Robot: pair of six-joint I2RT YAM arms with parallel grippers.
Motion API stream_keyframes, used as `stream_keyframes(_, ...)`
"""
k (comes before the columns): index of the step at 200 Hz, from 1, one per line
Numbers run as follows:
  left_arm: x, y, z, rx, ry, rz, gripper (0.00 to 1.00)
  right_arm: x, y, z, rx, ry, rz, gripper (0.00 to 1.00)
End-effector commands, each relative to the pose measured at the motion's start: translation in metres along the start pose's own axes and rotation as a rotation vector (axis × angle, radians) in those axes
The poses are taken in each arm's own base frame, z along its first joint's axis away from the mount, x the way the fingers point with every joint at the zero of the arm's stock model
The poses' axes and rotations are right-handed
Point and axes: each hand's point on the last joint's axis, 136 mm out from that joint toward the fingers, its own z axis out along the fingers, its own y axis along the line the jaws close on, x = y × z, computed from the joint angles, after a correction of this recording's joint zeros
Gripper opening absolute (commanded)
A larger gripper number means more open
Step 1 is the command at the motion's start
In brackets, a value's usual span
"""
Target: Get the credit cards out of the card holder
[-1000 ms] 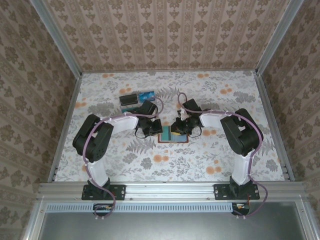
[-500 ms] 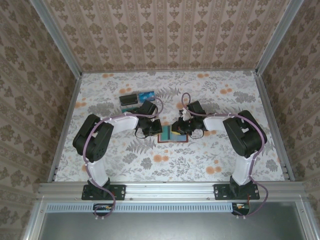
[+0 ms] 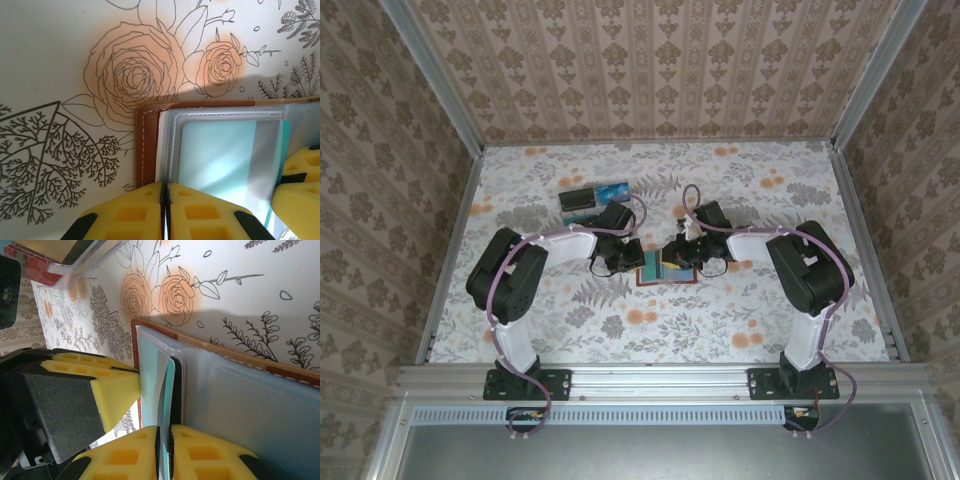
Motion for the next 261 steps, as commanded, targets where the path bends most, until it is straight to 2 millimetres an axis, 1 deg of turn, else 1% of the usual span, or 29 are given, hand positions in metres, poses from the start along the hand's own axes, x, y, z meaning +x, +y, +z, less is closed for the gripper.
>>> stream_keyframes(1,0.023,0.024,0.019,-0.068,0.093,-0.029,0.12,0.005,0.012,0.007,-0.03,0.045,-0.036,0.17)
stream_keyframes(39,0.022,0.023,0.018,-0.071,0.091,-0.027,0.12,0.006,0.009,0.008,-0.019,0.048,-0.039,0.13)
stream_keyframes(64,0.021,0.028,0.015,-0.09,0.085,-0.038,0.12,0.006,0.004,0.003,0.016,0.034,-0.049,0.1)
stream_keyframes(95,0.024,0.039,0.014,-0.094,0.092,-0.077,0.12,0.004,-0.008,-0.013,0.058,0.016,-0.048,0.09)
stream_keyframes(119,0.025,0.043,0.012,-0.09,0.088,-0.084,0.13,0.006,-0.016,-0.027,0.067,0.008,-0.04,0.09)
stream_keyframes(148,0.021,0.039,0.01,-0.073,0.08,-0.073,0.13,0.01,-0.021,-0.038,0.062,0.004,-0.028,0.09)
stream_keyframes(177,0.014,0.024,0.007,-0.025,0.068,-0.046,0.15,0.009,-0.023,-0.051,0.057,-0.024,-0.018,0.09)
stream_keyframes(205,0.003,-0.003,-0.003,0.079,0.066,-0.012,0.25,0.003,-0.012,-0.071,-0.001,-0.087,-0.035,0.08)
stream_keyframes(238,-0.018,-0.037,-0.028,0.194,0.021,0.038,0.34,-0.002,0.006,-0.086,-0.081,-0.127,-0.069,0.08)
stream_keyframes(261,-0.028,-0.053,-0.049,0.276,-0.02,0.043,0.43,-0.004,0.019,-0.096,-0.137,-0.154,-0.085,0.08)
